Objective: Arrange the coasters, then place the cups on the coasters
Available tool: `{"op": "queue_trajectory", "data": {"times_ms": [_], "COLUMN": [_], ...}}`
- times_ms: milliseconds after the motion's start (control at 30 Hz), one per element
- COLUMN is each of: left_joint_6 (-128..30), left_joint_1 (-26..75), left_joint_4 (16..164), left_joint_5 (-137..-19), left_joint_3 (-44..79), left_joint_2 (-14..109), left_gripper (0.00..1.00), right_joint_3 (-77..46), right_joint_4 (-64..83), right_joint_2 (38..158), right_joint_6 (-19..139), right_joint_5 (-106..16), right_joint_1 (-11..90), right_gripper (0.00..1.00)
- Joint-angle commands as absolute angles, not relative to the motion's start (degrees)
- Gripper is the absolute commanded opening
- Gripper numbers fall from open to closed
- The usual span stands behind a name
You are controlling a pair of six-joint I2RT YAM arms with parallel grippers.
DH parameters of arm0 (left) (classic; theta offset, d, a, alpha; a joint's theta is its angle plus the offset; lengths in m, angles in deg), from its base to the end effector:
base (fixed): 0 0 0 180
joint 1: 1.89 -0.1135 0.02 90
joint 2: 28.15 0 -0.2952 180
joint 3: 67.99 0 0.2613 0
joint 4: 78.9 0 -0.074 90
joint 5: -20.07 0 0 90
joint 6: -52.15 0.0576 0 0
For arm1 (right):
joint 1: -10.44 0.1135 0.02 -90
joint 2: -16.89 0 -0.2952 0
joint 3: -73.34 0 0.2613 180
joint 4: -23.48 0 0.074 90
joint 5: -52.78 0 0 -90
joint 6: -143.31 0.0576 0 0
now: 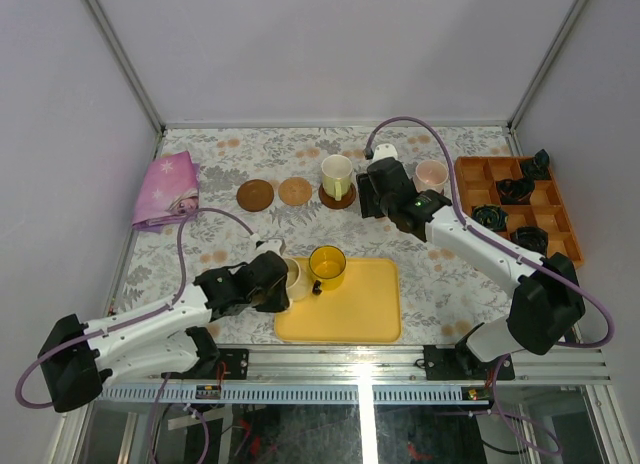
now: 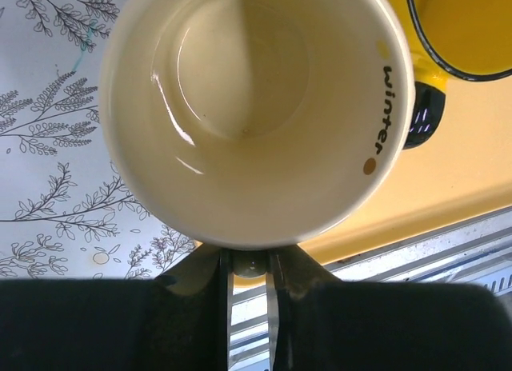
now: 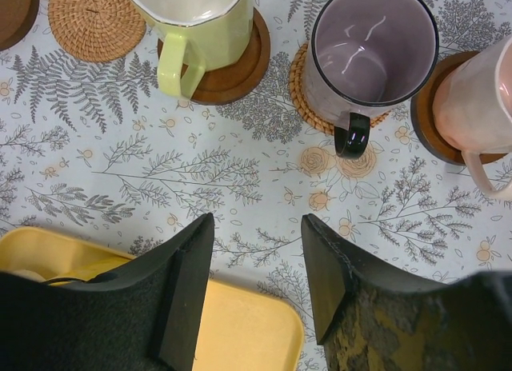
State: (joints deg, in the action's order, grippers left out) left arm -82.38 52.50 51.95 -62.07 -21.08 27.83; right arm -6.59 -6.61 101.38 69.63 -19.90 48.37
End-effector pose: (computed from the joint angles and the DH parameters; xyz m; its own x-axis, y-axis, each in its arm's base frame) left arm 0.1123 -0.1433 0.2056 -0.8882 0.0471 -0.4570 0.1971 0.9376 -0.2865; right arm 0.2931 0.2067 0.3132 -0.5410 -0.0815 -0.8371 -0.2518 0.9653 0.0687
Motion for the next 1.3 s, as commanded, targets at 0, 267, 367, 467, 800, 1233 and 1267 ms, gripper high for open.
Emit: {"op": "queue_trajectory", "data": {"times_ms": [0,267,367,467,800,1233,1267], "left_joint_6": [-82.7,-79.81,-78.81,-77.37,-68.25,-61.38,-61.26], "left_joint_1": [53.21,54.01,54.04,53.94,38.83,23.69,22.75], "left_joint_4": [51.94,48.76,47.31,46.14,60.8,72.5,72.41], "left_joint_5": [-57.0,-49.62,-45.3,-39.1,-39.29,-53.88,-54.95], "left_joint_3": [-18.62,-8.88,-5.62,-2.88,2.13,20.68,22.07], "left_joint_2": [26.12,28.08,30.8,35.39,50.15,71.97,73.19], "left_gripper": [0.0,0.0,0.0,0.0,0.0,0.0,0.0], "right_joint_3": [-6.0,-3.96,-3.9,-4.29,-7.01,-11.19,-11.75], "right_joint_4": [-4.18,-1.16,-0.03,0.98,1.11,2.03,1.66], "right_joint_2": [100.29,97.88,97.54,97.41,97.4,100.41,100.78], "right_joint_6": [69.78,68.13,68.01,68.31,67.57,67.89,68.26], "right_joint_5": [-19.16,-16.74,-16.72,-16.23,-15.36,-19.21,-19.68], "right_joint_1": [48.75,48.76,48.63,48.31,43.46,35.51,35.18], "right_gripper": [0.55,0.52,0.49,0.47,0.46,0.44,0.44]}}
